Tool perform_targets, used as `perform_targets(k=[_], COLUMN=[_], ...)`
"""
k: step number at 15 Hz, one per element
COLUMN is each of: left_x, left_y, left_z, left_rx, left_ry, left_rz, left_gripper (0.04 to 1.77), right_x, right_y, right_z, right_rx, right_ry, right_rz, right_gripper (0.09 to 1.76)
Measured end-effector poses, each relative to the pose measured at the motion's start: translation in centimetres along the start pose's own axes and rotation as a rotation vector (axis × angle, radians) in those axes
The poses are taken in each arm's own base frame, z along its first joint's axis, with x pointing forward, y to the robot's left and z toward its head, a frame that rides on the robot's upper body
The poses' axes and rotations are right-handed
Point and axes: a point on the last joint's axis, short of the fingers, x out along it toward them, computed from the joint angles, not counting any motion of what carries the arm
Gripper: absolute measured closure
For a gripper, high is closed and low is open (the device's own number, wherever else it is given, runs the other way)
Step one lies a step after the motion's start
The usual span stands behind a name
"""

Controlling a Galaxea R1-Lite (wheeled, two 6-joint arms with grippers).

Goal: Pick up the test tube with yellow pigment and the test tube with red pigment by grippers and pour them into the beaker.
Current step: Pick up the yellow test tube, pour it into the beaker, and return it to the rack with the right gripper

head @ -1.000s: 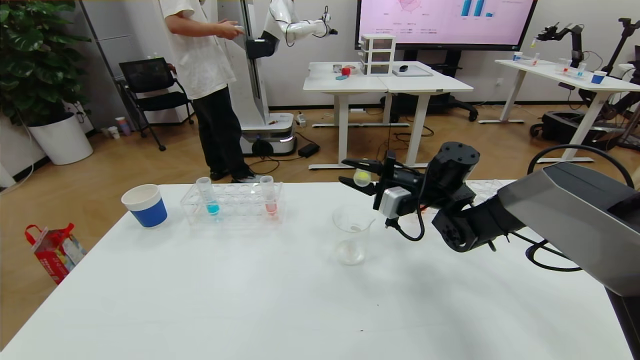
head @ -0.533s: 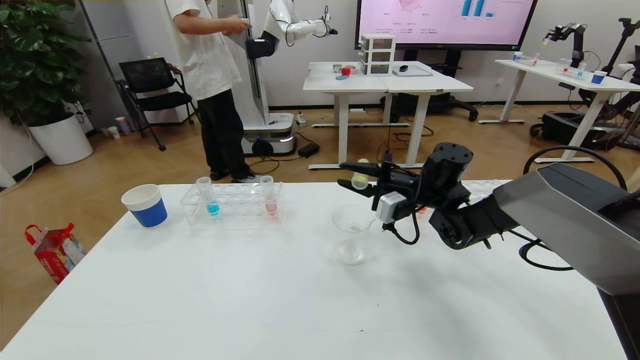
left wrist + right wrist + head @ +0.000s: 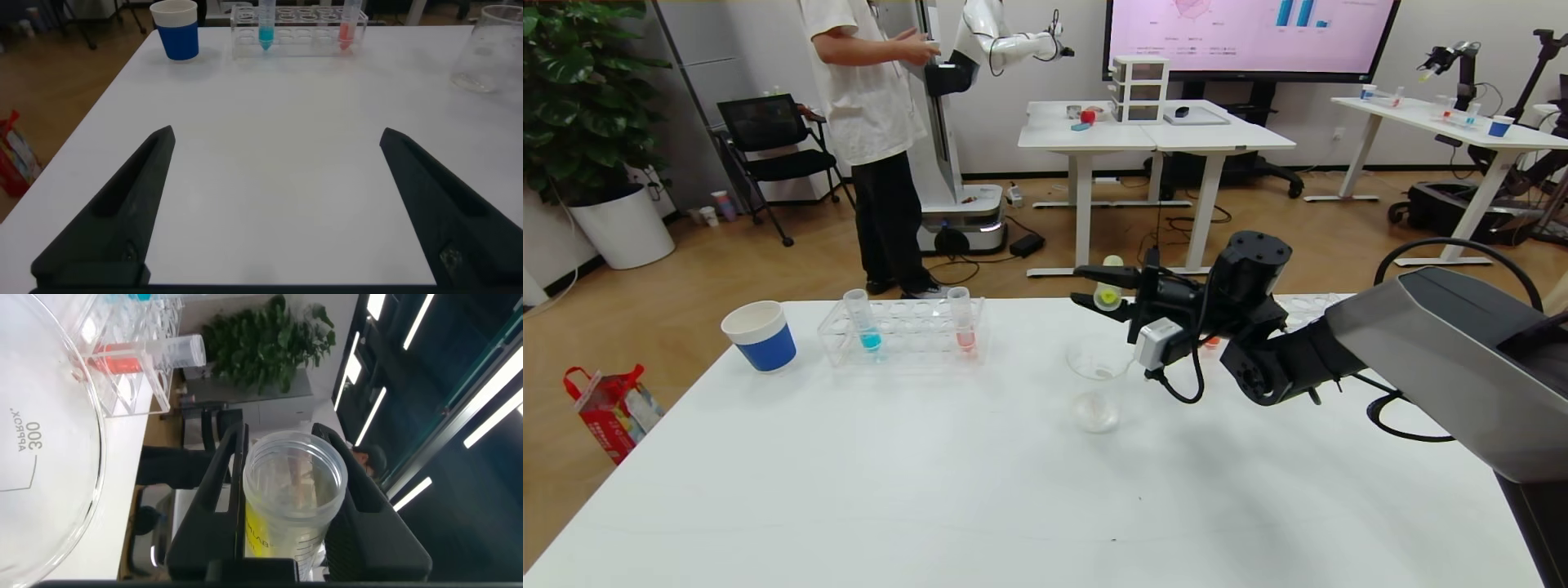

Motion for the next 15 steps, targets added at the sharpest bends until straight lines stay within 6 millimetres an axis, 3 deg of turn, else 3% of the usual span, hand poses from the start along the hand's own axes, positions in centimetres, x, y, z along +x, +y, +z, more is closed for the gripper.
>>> perform_targets(k=[15], left_x=[0.00], left_y=[0.00], left_z=[0.00], left_rx=[0.000], left_ry=[0.000], left_rz=[0.000], left_gripper=[0.06], right_x=[0.50], right_y=[0.07], right_z=[0.36], right_rx=[-0.127], right_ry=[-0.018], right_rz=[-0.001], right_gripper=[1.32])
